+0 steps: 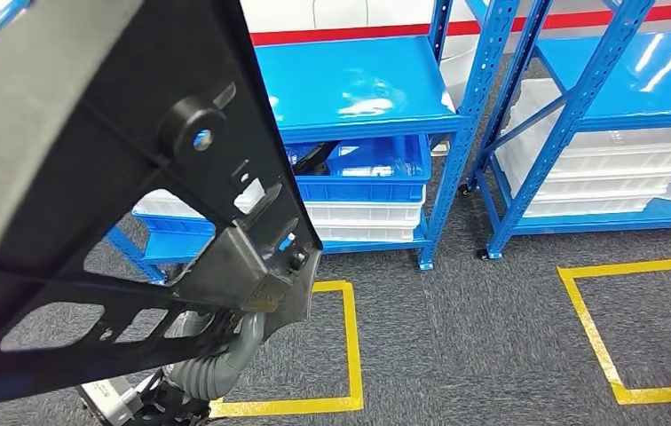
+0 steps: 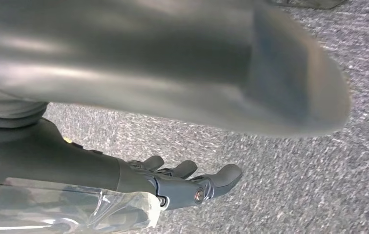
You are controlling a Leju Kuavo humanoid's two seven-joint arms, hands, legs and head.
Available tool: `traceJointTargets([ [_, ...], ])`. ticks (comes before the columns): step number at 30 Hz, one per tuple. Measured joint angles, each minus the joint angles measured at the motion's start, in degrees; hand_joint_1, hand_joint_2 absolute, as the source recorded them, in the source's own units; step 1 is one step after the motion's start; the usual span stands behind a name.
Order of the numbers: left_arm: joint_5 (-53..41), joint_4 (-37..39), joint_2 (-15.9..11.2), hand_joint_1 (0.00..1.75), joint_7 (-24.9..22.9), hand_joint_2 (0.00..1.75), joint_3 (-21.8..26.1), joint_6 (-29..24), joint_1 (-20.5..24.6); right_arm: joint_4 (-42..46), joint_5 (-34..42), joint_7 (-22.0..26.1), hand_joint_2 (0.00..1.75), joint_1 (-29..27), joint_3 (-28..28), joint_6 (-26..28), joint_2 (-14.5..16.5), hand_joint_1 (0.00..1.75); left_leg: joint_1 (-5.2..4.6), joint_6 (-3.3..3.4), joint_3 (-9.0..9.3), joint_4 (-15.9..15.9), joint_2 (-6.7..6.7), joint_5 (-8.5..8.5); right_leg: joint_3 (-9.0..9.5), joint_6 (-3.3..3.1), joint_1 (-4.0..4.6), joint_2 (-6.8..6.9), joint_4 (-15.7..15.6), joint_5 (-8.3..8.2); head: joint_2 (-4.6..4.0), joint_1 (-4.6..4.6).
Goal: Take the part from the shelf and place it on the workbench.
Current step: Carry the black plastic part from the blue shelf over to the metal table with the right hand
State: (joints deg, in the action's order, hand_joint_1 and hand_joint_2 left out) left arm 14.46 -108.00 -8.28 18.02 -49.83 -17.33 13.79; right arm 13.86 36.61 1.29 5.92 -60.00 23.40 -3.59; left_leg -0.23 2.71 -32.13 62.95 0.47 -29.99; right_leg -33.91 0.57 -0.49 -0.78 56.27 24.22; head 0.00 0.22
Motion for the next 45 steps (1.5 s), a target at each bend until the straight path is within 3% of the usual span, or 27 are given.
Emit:
traceJointTargets([
  [2,-0.01,-0.01,0.0,1.75,0.07,1.75,0.01,-0.03,0.14,-0.01,0.1,-0.01,0.0,0.03,0.01,-0.1,0.13,0.0,-0.65,1.43,4.35,-7.69,-0.03,2.07,-0.17,0.41,-0.14,0.05,-0.17,-0.53,0.0,0.17],
  [5,0.08,-0.03,0.0,1.75,0.35,1.75,0.04,-0.1,0.22,-0.03,0.44,-0.07,0.0,0.08,0.02,-0.36,0.25,0.0,-1.4,2.25,4.6,-9.58,-0.04,3.33,-0.22,1.78,-0.8,0.32,-0.97,-1.55,0.0,0.02],
  [7,0.18,-0.03,0.08,1.75,0.43,1.75,0.03,-0.11,0.22,-0.04,0.6,-0.09,0.0,0.06,0.01,-0.48,0.26,0.0,-1.07,2.32,4.84,-11.31,0.11,4.91,-0.47,2.39,-0.48,0.31,-0.98,-1.34,0.0,0.03],
  [9,0.21,-0.02,0.19,1.75,0.5,1.75,-0.03,-0.16,0.18,-0.04,0.73,-0.12,0.0,0.03,0.0,-0.68,0.16,0.0,-0.71,2.12,4.77,-12.62,0.52,6.26,-2.35,2.58,-0.13,0.33,3.6,2.09,0.0,0.19],
  [11,0.29,0.0,0.22,1.75,0.54,1.75,-0.08,-0.26,-0.02,-0.05,0.8,-0.23,0.0,-0.05,0.0,-0.92,0.01,0.0,-0.87,2.15,4.07,-12.46,1.16,6.67,-5.21,2.79,-0.09,0.33,11.44,6.43,0.0,0.28],
  [12,0.32,0.01,0.23,1.75,0.54,1.75,-0.11,-0.31,-0.11,-0.06,0.81,-0.29,0.0,-0.11,0.0,-0.99,-0.07,0.0,-0.92,2.17,3.68,-12.19,1.54,6.75,-5.79,2.91,-0.13,0.35,13.7,7.29,0.0,0.29],
  [13,0.33,0.01,0.23,1.75,0.54,1.75,-0.16,-0.32,-0.16,-0.07,0.82,-0.35,0.0,-0.16,0.0,-1.02,-0.13,0.0,-0.96,2.18,3.28,-11.87,1.96,6.79,-5.41,3.02,-0.17,0.4,14.02,7.19,0.0,0.3],
  [15,0.33,0.02,0.25,1.75,0.56,1.75,-0.26,-0.36,-0.18,-0.07,0.84,-0.39,0.0,-0.16,0.0,-1.02,-0.28,0.0,-0.97,2.09,2.62,-11.05,2.88,6.71,-0.9,3.05,-0.2,1.17,7.25,4.26,0.0,0.3],
  [17,0.34,0.02,0.27,1.75,0.61,1.75,-0.34,-0.39,-0.16,-0.07,0.85,-0.39,0.0,0.0,0.0,-1.02,-0.43,0.0,-1.17,1.81,2.21,-10.29,3.79,6.5,3.57,2.52,0.1,2.81,-0.43,1.97,0.01,0.29],
  [19,0.32,0.02,0.28,1.75,0.7,1.75,-0.45,-0.41,-0.13,-0.07,0.85,-0.39,0.0,0.1,0.0,-1.04,-0.52,0.0,-1.34,1.43,2.0,-9.84,4.55,6.39,4.39,1.75,0.43,3.34,-2.53,1.58,0.01,0.27],
  [21,0.3,0.02,0.28,1.75,0.75,1.75,-0.56,-0.42,-0.09,-0.07,0.87,-0.39,0.0,-0.04,0.0,-1.05,-0.59,0.0,-1.4,1.06,1.91,-9.66,5.22,6.4,4.03,1.17,0.28,2.48,-2.62,1.09,0.01,0.28],
  [23,0.28,0.02,0.28,1.75,0.77,1.75,-0.59,-0.42,-0.04,-0.07,0.91,-0.38,0.0,-0.12,0.0,-1.06,-0.58,0.0,-1.23,0.35,1.2,-7.87,4.0,4.91,3.76,0.68,-0.19,1.58,-2.84,0.53,0.0,0.19],
  [26,0.31,0.03,0.25,1.75,0.82,1.75,-0.6,-0.42,-0.12,-0.07,0.92,-0.36,0.0,0.1,0.01,-1.07,-0.58,0.0,-0.05,-1.14,-3.22,3.11,0.73,-1.45,2.88,0.41,-0.62,-0.04,-2.88,-0.25,0.0,-0.04],
  [27,0.32,0.03,0.23,1.75,0.82,1.75,-0.63,-0.42,-0.17,-0.07,0.92,-0.35,0.0,0.1,0.01,-1.07,-0.58,0.0,0.34,-1.52,-4.56,6.53,0.43,-2.82,2.55,0.51,-0.67,-0.72,-2.86,-0.48,0.0,-0.05],
  [28,0.33,0.04,0.23,1.75,0.81,1.75,-0.67,-0.42,-0.18,-0.07,0.92,-0.34,0.0,0.06,0.01,-1.07,-0.58,0.0,0.65,-1.77,-4.96,7.91,0.31,-3.06,2.28,0.66,-0.76,-1.42,-2.83,-0.68,0.0,-0.05],
  [29,0.33,0.04,0.22,1.75,0.81,1.75,-0.7,-0.42,-0.18,-0.07,0.92,-0.34,0.0,0.0,0.0,-1.07,-0.58,0.0,0.9,-1.97,-4.19,6.87,0.18,-2.15,2.09,0.87,-0.9,-2.16,-2.81,-0.87,0.0,-0.05],
  [30,0.33,0.04,0.22,1.75,0.81,1.75,-0.73,-0.42,-0.16,-0.07,0.92,-0.33,0.0,-0.03,0.0,-1.07,-0.58,0.0,1.14,-2.13,-2.33,3.54,-0.23,-0.36,1.97,1.12,-1.08,-2.92,-2.79,-1.04,0.0,-0.05],
  [32,0.32,0.04,0.22,1.75,0.81,1.75,-0.78,-0.42,-0.1,-0.07,0.92,-0.26,0.0,0.04,0.01,-1.06,-0.58,0.0,1.66,-2.29,2.28,-5.43,-3.28,2.97,1.68,1.76,-1.31,-4.37,-2.75,-1.39,0.0,-0.06],
  [34,0.31,0.03,0.22,1.75,0.83,1.75,-0.82,-0.42,-0.07,-0.07,0.91,-0.16,0.0,0.14,0.01,-1.05,-0.58,0.0,1.8,-2.07,4.11,-9.71,-5.9,3.97,1.02,2.6,-1.38,-5.64,-2.73,-1.86,0.01,-0.03],
  [35,0.31,0.03,0.23,1.75,0.84,1.75,-0.85,-0.42,-0.08,-0.07,0.9,-0.14,0.0,0.12,0.01,-1.04,-0.58,0.0,1.6,-1.76,3.98,-9.72,-5.99,3.91,0.65,3.07,-1.45,-6.28,-2.78,-2.15,0.01,-0.01],
  [36,0.3,0.03,0.24,1.75,0.85,1.75,-0.87,-0.42,-0.08,-0.07,0.9,-0.13,0.0,0.02,0.01,-1.03,-0.61,0.0,1.52,-1.31,3.74,-9.58,-5.23,4.09,0.38,3.51,-1.6,-6.84,-2.87,-2.36,0.01,0.02],
  [38,0.32,0.02,0.27,1.75,0.85,1.75,-0.87,-0.46,0.01,-0.09,0.91,-0.14,0.0,-0.2,0.0,-1.02,-0.62,0.0,1.44,-0.28,3.63,-9.67,-3.64,4.51,-0.61,3.95,-1.62,-5.08,-1.23,-1.29,0.0,0.12],
  [40,0.33,0.03,0.28,1.75,0.87,1.75,-0.86,-0.5,0.0,-0.09,0.91,-0.15,0.0,-0.11,0.0,-1.02,-0.57,0.0,1.2,0.56,3.47,-9.8,-1.74,4.84,-3.49,3.92,-1.36,-1.51,5.37,2.6,0.0,0.31],
  [42,0.33,0.04,0.28,1.75,0.87,1.75,-0.89,-0.5,-0.12,-0.09,0.91,-0.16,0.0,0.05,0.0,-1.03,-0.52,0.0,0.67,0.94,3.21,-9.77,0.19,4.95,-6.94,3.92,-1.23,-0.22,13.69,6.4,0.0,0.4],
  [43,0.33,0.04,0.28,1.75,0.86,1.75,-0.91,-0.5,-0.15,-0.09,0.95,-0.17,0.0,0.05,0.0,-1.04,-0.5,0.0,0.42,0.99,3.13,-9.75,1.1,4.97,-7.53,3.88,-1.2,-0.13,15.68,6.94,0.0,0.41],
  [44,0.33,0.04,0.28,1.75,0.86,1.75,-0.91,-0.5,-0.14,-0.09,1.0,-0.19,0.0,-0.02,0.0,-1.04,-0.5,0.0,0.21,1.03,3.11,-9.73,1.9,4.97,-6.93,3.75,-1.17,-0.07,15.35,6.45,0.0,0.41],
  [45,0.33,0.04,0.28,1.75,0.86,1.75,-0.92,-0.5,-0.12,-0.1,1.05,-0.21,0.0,-0.09,0.0,-1.04,-0.51,0.0,0.04,1.03,3.15,-9.72,2.64,4.95,-5.04,3.54,-1.09,0.25,12.5,5.02,0.0,0.41],
])
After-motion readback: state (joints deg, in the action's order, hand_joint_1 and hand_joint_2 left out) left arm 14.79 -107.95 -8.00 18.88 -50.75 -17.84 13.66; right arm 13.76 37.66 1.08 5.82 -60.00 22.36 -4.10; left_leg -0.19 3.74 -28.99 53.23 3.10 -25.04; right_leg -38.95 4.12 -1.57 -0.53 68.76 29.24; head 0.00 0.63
